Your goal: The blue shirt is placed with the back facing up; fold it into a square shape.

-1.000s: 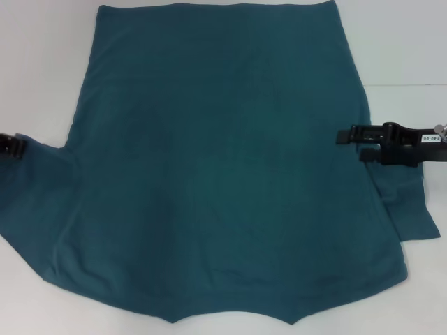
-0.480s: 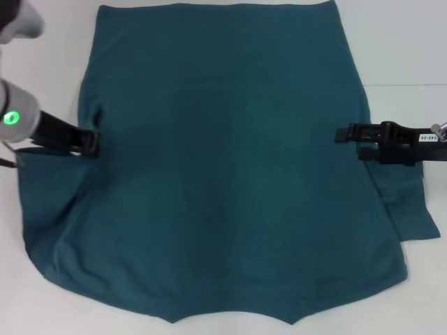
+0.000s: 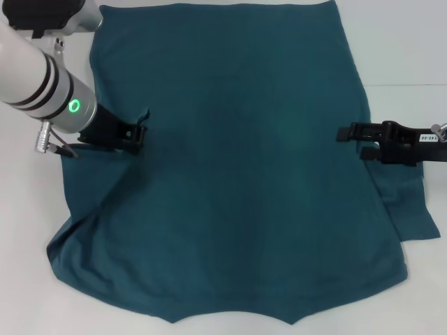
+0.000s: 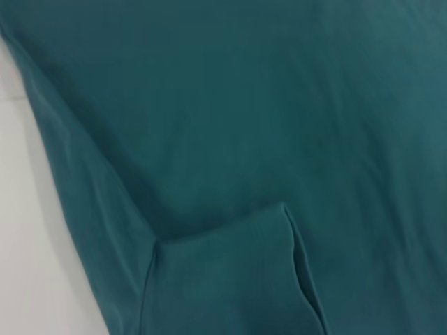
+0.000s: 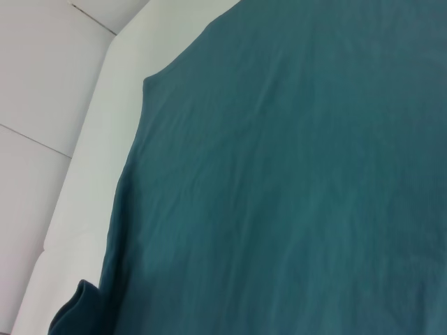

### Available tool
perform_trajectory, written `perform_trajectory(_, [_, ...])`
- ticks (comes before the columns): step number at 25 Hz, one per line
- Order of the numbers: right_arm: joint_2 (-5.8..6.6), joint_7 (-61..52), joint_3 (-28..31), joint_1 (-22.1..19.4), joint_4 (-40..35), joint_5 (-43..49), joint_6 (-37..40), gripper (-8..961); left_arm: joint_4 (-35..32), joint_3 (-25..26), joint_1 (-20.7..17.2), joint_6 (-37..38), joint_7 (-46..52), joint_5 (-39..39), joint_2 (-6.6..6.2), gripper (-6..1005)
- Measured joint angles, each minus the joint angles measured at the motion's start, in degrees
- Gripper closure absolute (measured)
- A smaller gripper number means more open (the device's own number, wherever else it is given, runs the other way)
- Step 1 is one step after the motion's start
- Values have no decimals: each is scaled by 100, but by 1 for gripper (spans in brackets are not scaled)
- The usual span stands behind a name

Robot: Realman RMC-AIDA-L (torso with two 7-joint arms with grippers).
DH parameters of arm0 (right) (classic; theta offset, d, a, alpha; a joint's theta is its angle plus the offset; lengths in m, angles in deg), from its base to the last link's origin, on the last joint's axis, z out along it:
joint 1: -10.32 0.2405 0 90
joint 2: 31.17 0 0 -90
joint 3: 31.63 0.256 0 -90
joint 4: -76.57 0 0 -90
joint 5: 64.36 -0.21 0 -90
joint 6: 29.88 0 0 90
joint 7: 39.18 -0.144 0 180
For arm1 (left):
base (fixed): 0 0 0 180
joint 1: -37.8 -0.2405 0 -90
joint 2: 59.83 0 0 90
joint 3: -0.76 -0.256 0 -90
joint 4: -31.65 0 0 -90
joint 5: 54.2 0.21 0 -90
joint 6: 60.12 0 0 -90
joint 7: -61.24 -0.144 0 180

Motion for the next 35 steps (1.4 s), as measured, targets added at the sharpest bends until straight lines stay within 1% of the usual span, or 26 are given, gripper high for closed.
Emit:
perform_trajectory(3, [0, -9, 0, 0, 0, 0, -5, 69, 11, -312, 9, -90, 270, 1, -62, 970])
perform_trajectory(5, [0, -12, 0, 0, 0, 0, -10, 69, 12, -415, 10, -111, 340, 2, -96, 969])
perform_trajectory(9, [-8, -21, 0, 5, 3, 0, -36, 69, 12, -433, 10, -130, 352, 4, -128, 966])
perform_trajectory(15, [-9, -89, 0, 0, 7, 0, -74, 71, 15, -442, -15, -137, 361, 5, -239, 962])
perform_trajectory(18, [-9, -89, 0, 0, 10, 0, -89, 70, 16, -513, -30, -108, 361, 5, -351, 960])
perform_trajectory(21, [-9, -89, 0, 0, 9, 0, -121, 69, 16, -871, -46, -94, 330, 5, -539, 959])
perform_trajectory(23, [-9, -89, 0, 0, 9, 0, -134, 70, 15, -1112, -49, -94, 291, 5, -622, 957])
perform_trajectory(24, [-10, -90, 0, 0, 10, 0, -142, 70, 3, -1201, -49, -93, 264, 4, -643, 957])
perform_trajectory(29, [-18, -90, 0, 10, 9, 0, -148, 71, -22, -1391, 3, -69, 228, 5, -635, 954])
perform_trajectory(35, [-18, -103, -1, 18, 11, 0, -138, 70, 29, -1333, 200, 258, 315, 5, -603, 950])
